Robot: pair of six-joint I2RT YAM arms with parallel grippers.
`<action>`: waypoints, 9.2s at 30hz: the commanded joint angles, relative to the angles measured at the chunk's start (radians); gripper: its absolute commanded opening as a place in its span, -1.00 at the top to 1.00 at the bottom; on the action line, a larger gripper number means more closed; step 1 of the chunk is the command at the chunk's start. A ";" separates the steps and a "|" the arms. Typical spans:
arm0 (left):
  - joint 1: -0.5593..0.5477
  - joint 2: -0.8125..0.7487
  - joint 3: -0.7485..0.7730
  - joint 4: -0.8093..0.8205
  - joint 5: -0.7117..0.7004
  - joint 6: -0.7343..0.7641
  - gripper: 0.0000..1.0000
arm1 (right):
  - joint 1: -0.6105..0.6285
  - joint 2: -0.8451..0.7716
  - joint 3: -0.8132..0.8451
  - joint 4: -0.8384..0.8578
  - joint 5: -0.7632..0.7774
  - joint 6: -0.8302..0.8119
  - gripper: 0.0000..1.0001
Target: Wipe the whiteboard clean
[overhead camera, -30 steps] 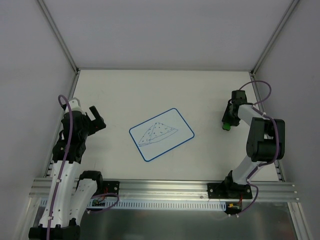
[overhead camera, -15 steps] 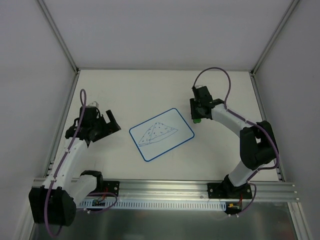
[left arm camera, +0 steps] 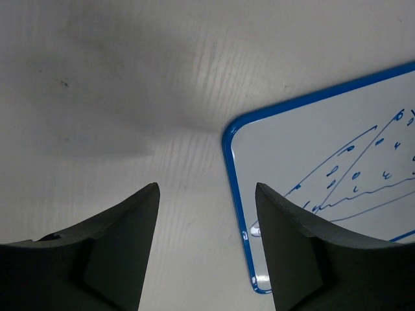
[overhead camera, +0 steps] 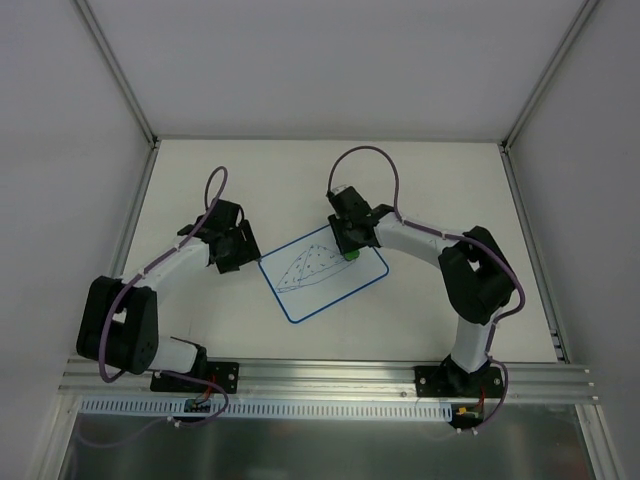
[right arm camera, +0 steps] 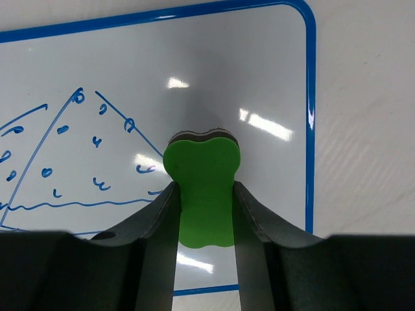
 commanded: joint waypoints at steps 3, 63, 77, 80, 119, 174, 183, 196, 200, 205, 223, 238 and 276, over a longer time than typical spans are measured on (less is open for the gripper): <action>-0.002 0.092 0.042 0.153 -0.004 0.047 -0.07 | 0.009 0.012 0.051 -0.003 0.006 0.021 0.72; -0.065 0.092 -0.129 0.206 0.037 0.105 0.16 | -0.019 0.254 0.281 -0.296 0.009 0.180 0.99; -0.125 0.182 -0.081 0.158 0.019 0.121 0.68 | -0.018 0.224 0.255 -0.279 -0.008 0.180 0.99; -0.131 0.186 -0.086 0.146 0.019 0.115 1.00 | -0.014 0.217 0.251 -0.278 -0.012 0.183 0.99; -0.136 0.177 -0.047 0.114 -0.021 -0.002 1.00 | 0.186 0.217 0.172 -0.308 -0.109 0.389 0.99; -0.134 0.094 0.058 0.081 -0.068 0.062 0.38 | 0.148 -0.008 0.239 -0.336 0.078 0.294 -0.76; -0.154 -0.012 0.129 0.000 -0.072 0.037 -0.94 | -0.181 -0.169 -0.068 -0.166 -0.089 0.130 -0.51; -0.369 0.126 0.258 -0.028 -0.117 -0.059 -0.93 | -0.332 -0.131 -0.206 -0.077 -0.207 0.082 0.10; -0.426 0.209 0.310 -0.032 -0.139 -0.072 -0.89 | -0.337 -0.123 -0.223 -0.066 -0.209 0.080 0.19; -0.472 0.313 0.358 -0.035 -0.161 -0.098 -0.83 | -0.355 -0.123 -0.245 -0.061 -0.212 0.091 0.35; -0.561 0.464 0.454 -0.070 -0.216 -0.166 -0.25 | -0.353 -0.135 -0.262 -0.061 -0.204 0.110 0.81; -0.567 0.527 0.519 -0.109 -0.245 -0.168 0.25 | -0.332 -0.131 -0.275 -0.043 -0.204 0.128 0.85; -0.391 0.404 0.324 -0.207 -0.268 -0.103 1.00 | -0.326 -0.119 -0.265 -0.049 -0.173 0.185 1.00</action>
